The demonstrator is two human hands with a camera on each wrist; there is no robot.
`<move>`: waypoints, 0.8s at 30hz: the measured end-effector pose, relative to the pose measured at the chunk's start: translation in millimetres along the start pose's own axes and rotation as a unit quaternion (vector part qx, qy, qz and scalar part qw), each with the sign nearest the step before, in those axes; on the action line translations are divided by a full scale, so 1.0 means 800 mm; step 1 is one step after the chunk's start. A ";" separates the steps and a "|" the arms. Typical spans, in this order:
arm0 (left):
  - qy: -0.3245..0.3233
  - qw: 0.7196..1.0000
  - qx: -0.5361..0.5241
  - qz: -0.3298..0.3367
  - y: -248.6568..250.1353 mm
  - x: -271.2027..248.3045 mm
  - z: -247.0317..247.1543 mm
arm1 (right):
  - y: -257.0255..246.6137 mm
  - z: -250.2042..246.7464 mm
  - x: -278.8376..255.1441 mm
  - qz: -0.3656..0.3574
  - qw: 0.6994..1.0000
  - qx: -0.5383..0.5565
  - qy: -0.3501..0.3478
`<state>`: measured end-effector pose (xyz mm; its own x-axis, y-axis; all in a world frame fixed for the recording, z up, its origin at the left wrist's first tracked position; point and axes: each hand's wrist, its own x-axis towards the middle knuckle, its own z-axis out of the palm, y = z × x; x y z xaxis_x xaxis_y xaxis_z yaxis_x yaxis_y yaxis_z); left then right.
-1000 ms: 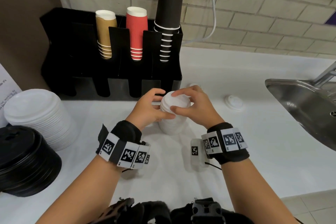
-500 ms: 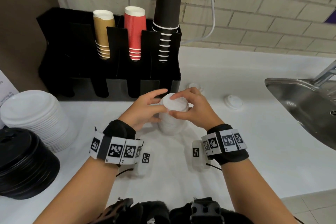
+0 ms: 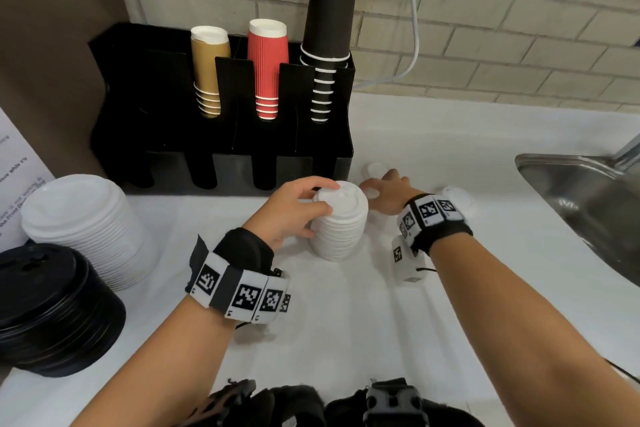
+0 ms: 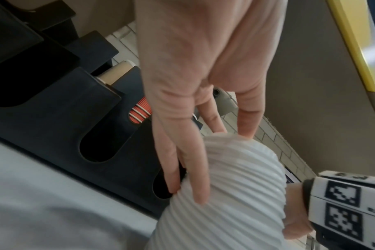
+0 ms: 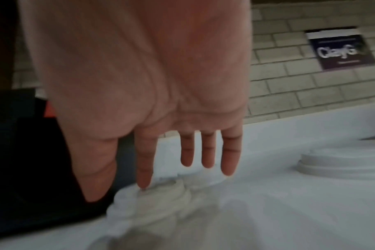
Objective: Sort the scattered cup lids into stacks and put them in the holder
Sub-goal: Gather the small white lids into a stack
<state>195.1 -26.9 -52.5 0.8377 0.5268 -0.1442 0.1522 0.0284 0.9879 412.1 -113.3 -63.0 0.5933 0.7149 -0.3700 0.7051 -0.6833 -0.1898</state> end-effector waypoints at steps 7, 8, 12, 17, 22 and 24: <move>0.004 1.000 0.022 0.012 -0.002 -0.003 0.001 | 0.000 0.012 0.006 -0.077 0.995 -0.048 0.035; 0.006 0.999 0.026 0.024 -0.003 -0.003 0.001 | 0.002 0.012 0.006 -0.082 0.995 -0.034 0.034; 0.021 0.997 0.037 0.066 -0.007 -0.001 0.003 | 0.015 0.013 0.002 -0.076 0.995 0.022 0.058; 0.016 0.998 0.026 0.062 -0.008 0.001 0.001 | 0.018 0.025 -0.003 -0.099 0.992 0.057 0.058; 0.012 0.997 0.030 0.077 -0.009 0.001 0.000 | 0.000 0.020 0.010 -0.124 0.992 0.008 0.021; 0.017 0.996 0.033 0.080 -0.010 0.001 0.001 | 0.000 0.018 0.013 -0.118 0.993 -0.002 0.001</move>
<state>195.2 -27.5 -60.8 0.8359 0.5486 0.0181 0.0529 -0.1133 0.9921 412.2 -108.0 -79.9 0.4118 0.8552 -0.3148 0.8264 -0.4960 -0.2666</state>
